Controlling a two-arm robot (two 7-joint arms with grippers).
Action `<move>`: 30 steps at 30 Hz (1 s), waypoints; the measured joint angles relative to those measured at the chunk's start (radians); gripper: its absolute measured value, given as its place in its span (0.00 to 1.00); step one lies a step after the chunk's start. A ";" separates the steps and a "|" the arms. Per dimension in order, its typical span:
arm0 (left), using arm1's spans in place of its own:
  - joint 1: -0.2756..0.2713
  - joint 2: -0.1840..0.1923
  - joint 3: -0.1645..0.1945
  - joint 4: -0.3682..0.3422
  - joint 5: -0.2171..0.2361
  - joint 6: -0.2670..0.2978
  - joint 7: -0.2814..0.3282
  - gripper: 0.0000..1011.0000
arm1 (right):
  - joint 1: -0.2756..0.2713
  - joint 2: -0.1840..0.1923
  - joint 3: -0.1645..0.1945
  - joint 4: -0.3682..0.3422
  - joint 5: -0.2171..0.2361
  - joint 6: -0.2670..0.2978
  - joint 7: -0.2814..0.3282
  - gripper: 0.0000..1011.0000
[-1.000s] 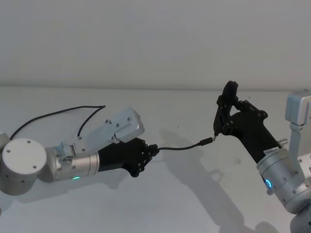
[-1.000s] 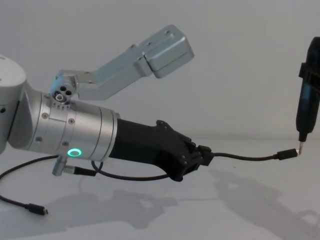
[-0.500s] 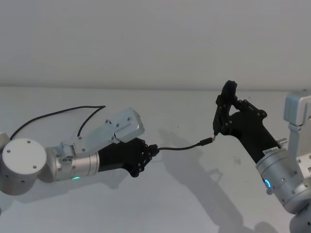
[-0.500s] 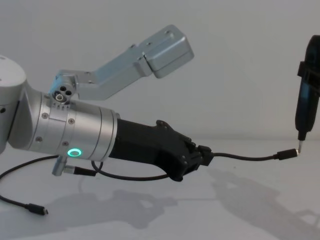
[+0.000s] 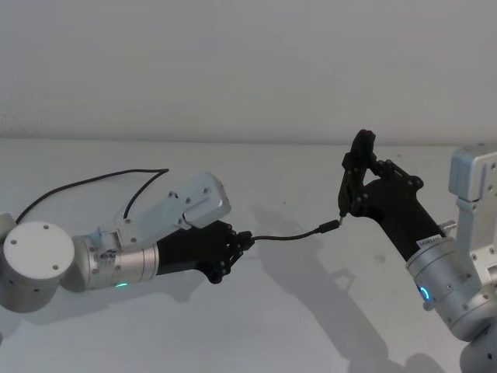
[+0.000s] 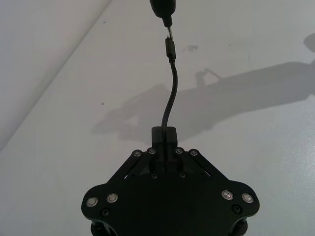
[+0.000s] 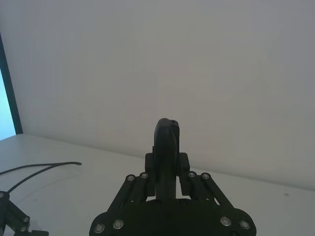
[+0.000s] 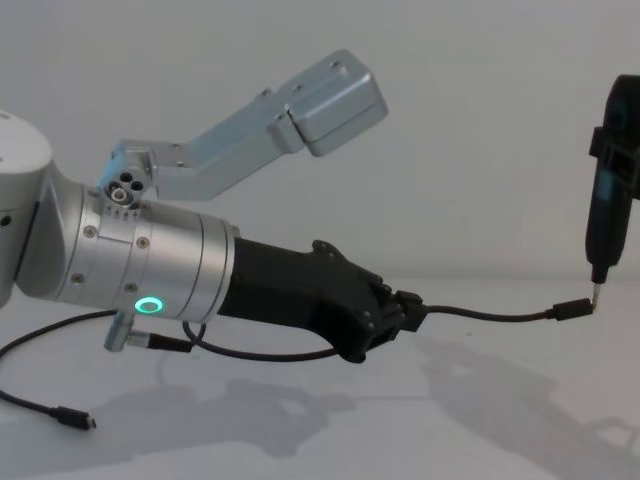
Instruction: Pick up the data cable with the one hand.
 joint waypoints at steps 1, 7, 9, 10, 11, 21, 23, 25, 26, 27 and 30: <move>0.000 0.000 0.000 0.000 0.000 0.000 0.000 0.04 | 0.001 -0.001 0.000 0.001 -0.002 0.000 0.001 0.27; 0.000 0.000 0.000 0.000 0.000 0.000 0.000 0.04 | 0.005 -0.006 0.002 0.006 -0.007 -0.002 0.005 0.27; 0.000 0.000 0.000 0.000 0.000 0.000 0.000 0.04 | 0.006 -0.008 0.003 0.008 -0.009 -0.002 0.006 0.27; 0.000 0.000 0.000 0.000 0.000 0.000 0.000 0.04 | 0.006 -0.008 0.003 0.008 -0.009 -0.002 0.006 0.27; 0.000 0.000 0.000 0.000 0.000 0.000 0.000 0.04 | 0.006 -0.008 0.003 0.008 -0.010 -0.002 0.007 0.27; 0.000 0.000 0.000 0.000 0.000 0.000 0.000 0.03 | 0.011 -0.016 0.008 0.018 -0.019 -0.003 0.011 0.27; 0.000 0.000 0.000 0.000 0.000 0.000 0.000 0.04 | 0.012 -0.017 0.009 0.020 -0.020 -0.004 0.013 0.27; 0.000 0.000 0.000 0.000 0.000 0.000 0.000 0.04 | 0.014 -0.019 0.009 0.024 -0.021 -0.004 0.015 0.27; 0.000 0.000 0.000 0.000 0.000 0.000 0.000 0.04 | 0.015 -0.019 0.009 0.025 -0.021 -0.004 0.016 0.27; 0.000 0.000 0.000 0.000 0.000 0.000 0.000 0.04 | 0.016 -0.020 0.010 0.027 -0.022 -0.004 0.017 0.27; 0.000 0.000 0.000 0.000 0.000 0.000 0.000 0.04 | 0.019 -0.021 0.010 0.032 -0.022 -0.004 0.018 0.27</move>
